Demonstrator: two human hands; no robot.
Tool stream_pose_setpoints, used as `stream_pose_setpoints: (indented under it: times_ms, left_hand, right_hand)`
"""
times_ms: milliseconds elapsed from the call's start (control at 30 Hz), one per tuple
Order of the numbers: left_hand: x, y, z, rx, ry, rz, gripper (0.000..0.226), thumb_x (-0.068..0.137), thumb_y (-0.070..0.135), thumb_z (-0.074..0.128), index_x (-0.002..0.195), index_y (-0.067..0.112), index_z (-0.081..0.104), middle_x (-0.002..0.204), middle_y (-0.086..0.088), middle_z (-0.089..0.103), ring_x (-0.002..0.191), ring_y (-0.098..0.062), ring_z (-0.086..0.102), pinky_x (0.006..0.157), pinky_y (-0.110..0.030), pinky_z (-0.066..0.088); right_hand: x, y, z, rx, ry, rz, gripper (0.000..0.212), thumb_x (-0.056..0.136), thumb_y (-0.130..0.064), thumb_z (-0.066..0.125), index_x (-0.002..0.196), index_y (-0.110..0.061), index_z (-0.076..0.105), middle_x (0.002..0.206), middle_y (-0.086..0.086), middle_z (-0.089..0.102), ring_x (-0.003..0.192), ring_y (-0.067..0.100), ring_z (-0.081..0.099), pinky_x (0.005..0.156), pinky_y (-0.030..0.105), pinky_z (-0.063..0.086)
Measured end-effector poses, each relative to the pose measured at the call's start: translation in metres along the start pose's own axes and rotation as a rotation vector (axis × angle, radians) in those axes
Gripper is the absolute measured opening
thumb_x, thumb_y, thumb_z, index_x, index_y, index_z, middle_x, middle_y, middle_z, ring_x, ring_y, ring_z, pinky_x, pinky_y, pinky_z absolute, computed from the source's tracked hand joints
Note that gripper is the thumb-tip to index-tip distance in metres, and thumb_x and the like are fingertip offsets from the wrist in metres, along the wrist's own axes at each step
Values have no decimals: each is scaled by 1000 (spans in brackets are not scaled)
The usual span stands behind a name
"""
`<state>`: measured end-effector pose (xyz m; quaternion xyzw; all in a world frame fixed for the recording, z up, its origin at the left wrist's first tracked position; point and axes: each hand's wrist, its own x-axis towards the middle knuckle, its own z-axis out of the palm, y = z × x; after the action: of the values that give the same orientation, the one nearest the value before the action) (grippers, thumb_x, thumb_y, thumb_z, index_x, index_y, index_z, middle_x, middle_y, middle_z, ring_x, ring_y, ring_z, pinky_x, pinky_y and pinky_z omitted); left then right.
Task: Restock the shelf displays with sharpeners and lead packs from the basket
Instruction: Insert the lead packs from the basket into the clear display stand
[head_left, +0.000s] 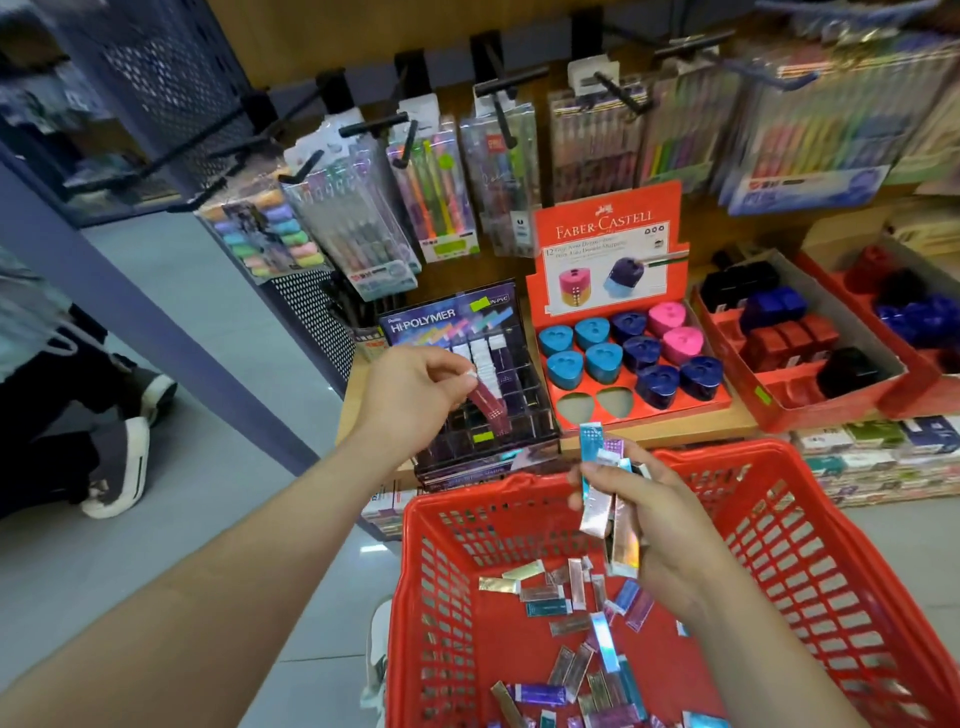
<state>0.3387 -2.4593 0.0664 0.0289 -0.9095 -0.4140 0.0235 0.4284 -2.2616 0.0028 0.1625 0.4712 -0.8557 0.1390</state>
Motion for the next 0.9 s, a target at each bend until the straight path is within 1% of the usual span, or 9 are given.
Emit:
stream_pose_setpoints:
  times_ms: [67,200,367,567,667,733,800,867,900]
  left_hand:
    - [2,-7,9,91,34,73,10,84,16,73,93,13,76,74,6,70,69,-11,66,74,-26,55]
    - [4,-16,21,224,66,197,15,85,18,72,98,11,75,84,9,67,74,-5,60,69,1,39]
    - [8,-27,35,336,17,300,14,85,19,71,97,13,75,92,0,64,84,-15,59,80,-25,46]
    - [11,-31,45,502,6,328,10,84,23,71,90,15,68,88,3,56,80,-17,56,71,-25,41]
    - [7,-17,39,436,-8,269,6,84,23,71,87,19,68,84,5,57,71,-9,53,70,-26,45]
    - [1,5,32,141,-240,76,7,88,23,67,86,17,70,75,4,64,62,-5,56,63,-26,49]
    - [-9,28,24,-172,-667,-171,21,92,30,60,93,12,71,80,-7,70,64,-12,61,59,-24,53]
    - [-19,39,16,-231,-954,-235,31,90,36,56,96,10,71,88,-12,70,70,-16,63,60,-22,53]
    - [-23,39,14,-247,-1011,-228,29,89,34,57,96,11,72,89,-12,70,71,-16,63,60,-21,54]
  right_hand:
    - [2,2,-2,-5,-13,9,20,82,-2,67,100,-11,68,80,14,69,62,20,65,53,28,52]
    - [3,6,-2,-4,-22,39,23,83,0,65,104,-10,67,81,13,68,59,19,61,51,27,50]
    - [1,6,-2,-8,-100,53,27,80,1,65,103,-12,67,77,12,62,57,20,56,45,25,44]
    - [-1,-1,-6,57,-328,44,41,57,-8,73,96,-17,71,74,16,57,52,22,50,46,25,39]
    - [-6,-7,-8,60,-421,15,42,54,-7,72,95,-17,72,72,17,58,51,23,49,50,27,40]
    - [-9,-12,-8,33,-505,-21,41,56,-5,69,95,-16,72,69,16,59,50,22,49,51,27,41]
    - [-11,-17,-6,-6,-588,-59,40,58,-4,68,97,-13,71,68,17,58,50,21,49,52,26,43]
    - [-14,-22,-3,-90,-624,-83,41,58,-5,69,99,-11,71,68,18,58,51,21,50,56,27,46]
    - [-15,-25,-2,-130,-633,-93,42,59,-6,70,101,-11,71,69,17,59,52,21,50,57,27,47]
